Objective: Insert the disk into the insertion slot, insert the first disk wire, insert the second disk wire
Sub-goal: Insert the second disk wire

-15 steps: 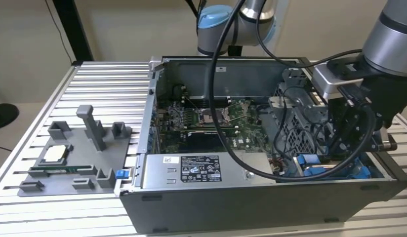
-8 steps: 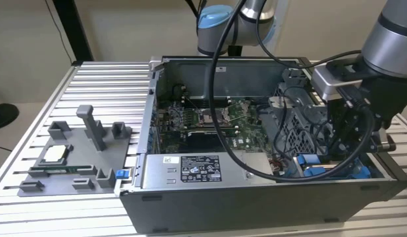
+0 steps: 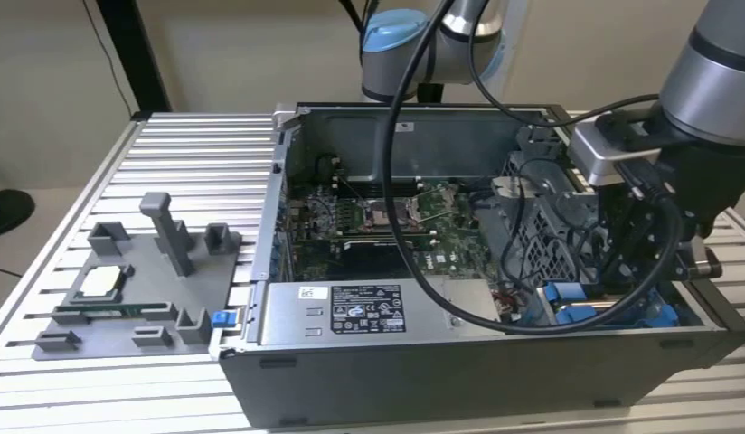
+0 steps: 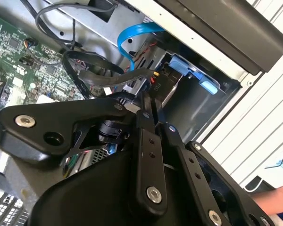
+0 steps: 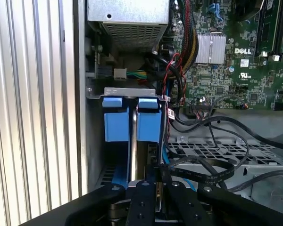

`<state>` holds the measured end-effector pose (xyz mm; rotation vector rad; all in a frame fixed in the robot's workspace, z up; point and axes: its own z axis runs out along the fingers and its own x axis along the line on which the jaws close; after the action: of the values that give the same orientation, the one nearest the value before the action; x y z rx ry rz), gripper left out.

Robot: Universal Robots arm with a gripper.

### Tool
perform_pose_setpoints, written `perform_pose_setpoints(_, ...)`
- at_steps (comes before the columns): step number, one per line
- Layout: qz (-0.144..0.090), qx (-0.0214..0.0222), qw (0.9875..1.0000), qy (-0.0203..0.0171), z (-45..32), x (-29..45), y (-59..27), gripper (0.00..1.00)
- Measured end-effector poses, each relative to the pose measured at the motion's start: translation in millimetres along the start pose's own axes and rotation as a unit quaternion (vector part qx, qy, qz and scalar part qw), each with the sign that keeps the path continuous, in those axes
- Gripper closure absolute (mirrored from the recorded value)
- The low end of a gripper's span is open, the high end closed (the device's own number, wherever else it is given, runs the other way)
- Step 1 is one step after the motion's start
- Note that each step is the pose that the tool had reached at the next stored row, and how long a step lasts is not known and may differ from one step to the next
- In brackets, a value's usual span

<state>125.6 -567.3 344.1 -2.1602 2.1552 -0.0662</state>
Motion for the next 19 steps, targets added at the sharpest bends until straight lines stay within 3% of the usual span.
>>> perform_pose_setpoints(17, 0.0, 0.0, 1.0, 0.0001, 10.8, 0.0, 0.7, 1.0)
perform_pose_setpoints(18, 0.0, 0.0, 1.0, -0.0013, 11.5, -0.2, 0.7, 0.0)
perform_pose_setpoints(19, 0.0, 0.0001, 1.0, -0.0018, 10.5, -0.2, 0.5, 0.0)
